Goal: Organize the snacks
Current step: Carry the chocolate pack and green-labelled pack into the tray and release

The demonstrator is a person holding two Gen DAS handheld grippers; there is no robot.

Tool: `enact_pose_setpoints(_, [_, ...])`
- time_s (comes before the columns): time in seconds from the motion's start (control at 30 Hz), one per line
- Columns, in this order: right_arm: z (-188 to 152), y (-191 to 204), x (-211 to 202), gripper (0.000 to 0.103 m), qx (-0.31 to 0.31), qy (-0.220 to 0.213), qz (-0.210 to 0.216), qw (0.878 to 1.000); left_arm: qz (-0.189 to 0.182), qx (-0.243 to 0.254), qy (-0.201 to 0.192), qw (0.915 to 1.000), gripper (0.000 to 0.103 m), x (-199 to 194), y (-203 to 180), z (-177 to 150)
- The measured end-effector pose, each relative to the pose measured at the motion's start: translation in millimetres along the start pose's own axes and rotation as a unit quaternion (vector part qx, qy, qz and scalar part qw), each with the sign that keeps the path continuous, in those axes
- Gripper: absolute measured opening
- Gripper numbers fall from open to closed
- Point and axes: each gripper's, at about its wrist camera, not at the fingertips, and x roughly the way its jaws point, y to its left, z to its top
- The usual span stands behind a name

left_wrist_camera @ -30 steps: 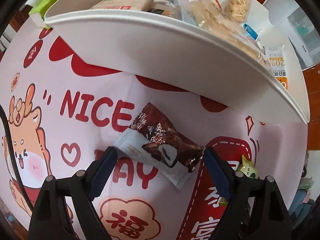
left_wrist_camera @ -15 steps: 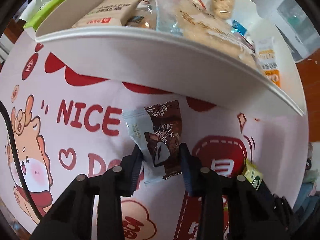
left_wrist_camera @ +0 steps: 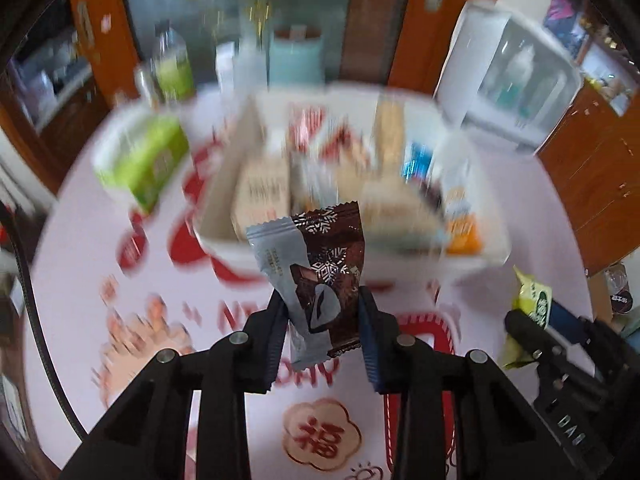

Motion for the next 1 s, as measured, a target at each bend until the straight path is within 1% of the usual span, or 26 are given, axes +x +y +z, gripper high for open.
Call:
enact_pose_setpoints(0.1, [33, 7, -27, 0.042, -0.014, -0.038, 0.003, 0.999, 0.007, 0.02, -0.051, 0.9985, 0.032, -40, 8, 25])
enact_pose_setpoints(0.13, [44, 10, -36, 0.042, -0.018, -0.05, 0.002, 0.999, 0.009, 0.024, -0.06, 0.9978, 0.032, -49, 12, 29])
enact_pose_setpoints(0.2, [67, 13, -51, 0.042, -0.023, -0.076, -0.002, 0.997, 0.009, 0.032, -0.086, 0.9958, 0.032, -67, 9, 52])
enact_pose_setpoints(0.3, [104, 21, -65, 0.042, -0.035, -0.109, -0.017, 0.993, 0.02, 0.04, -0.11, 0.9929, 0.032, -80, 9, 81])
enact_pose_setpoints(0.37, [120, 26, -68, 0.042, -0.04, -0.12, -0.026, 0.992, 0.029, 0.046, -0.123, 0.9909, 0.032, -85, 7, 94])
enact_pose_setpoints(0.47, [143, 33, -64, 0.043, -0.044, -0.126, -0.033, 0.991, 0.041, 0.057, -0.134, 0.9885, 0.032, -83, 6, 116])
enact_pose_setpoints(0.5, [150, 35, -59, 0.043, -0.047, -0.124, -0.037, 0.991, 0.043, 0.059, -0.134, 0.9884, 0.032, -81, 5, 118])
enact_pose_setpoints(0.63, [162, 33, -40, 0.044, -0.032, -0.103, -0.032, 0.994, 0.048, 0.06, -0.127, 0.9889, 0.033, -71, 7, 131])
enact_pose_setpoints(0.67, [164, 30, -35, 0.044, -0.025, -0.095, -0.029, 0.995, 0.048, 0.059, -0.126, 0.9892, 0.035, -70, 6, 131])
enact_pose_setpoints(0.7, [166, 28, -28, 0.045, -0.016, -0.085, -0.024, 0.996, 0.047, 0.059, -0.124, 0.9895, 0.039, -67, 7, 133])
enact_pose_setpoints(0.73, [167, 26, -21, 0.05, -0.009, -0.075, -0.018, 0.997, 0.046, 0.06, -0.123, 0.9895, 0.047, -64, 7, 133])
enact_pose_setpoints(0.77, [167, 23, -17, 0.057, -0.002, -0.069, -0.012, 0.998, 0.045, 0.063, -0.121, 0.9896, 0.071, -62, 7, 134])
enact_pose_setpoints(0.8, [166, 21, -14, 0.062, 0.0, -0.068, -0.012, 0.998, 0.048, 0.064, -0.124, 0.9891, 0.091, -60, 8, 133])
enact_pose_setpoints(0.83, [166, 20, -13, 0.07, 0.0, -0.068, -0.014, 0.998, 0.05, 0.066, -0.13, 0.9881, 0.095, -60, 8, 131])
enact_pose_setpoints(0.87, [165, 20, -12, 0.074, -0.002, -0.07, -0.016, 0.997, 0.054, 0.069, -0.136, 0.9868, 0.097, -60, 8, 130])
enact_pose_setpoints(0.93, [163, 20, -12, 0.074, -0.005, -0.072, -0.018, 0.997, 0.061, 0.072, -0.136, 0.9862, 0.097, -59, 9, 127])
enact_pose_setpoints(1.0, [162, 18, -12, 0.074, -0.002, -0.069, -0.018, 0.997, 0.061, 0.07, -0.125, 0.9878, 0.097, -55, 11, 126])
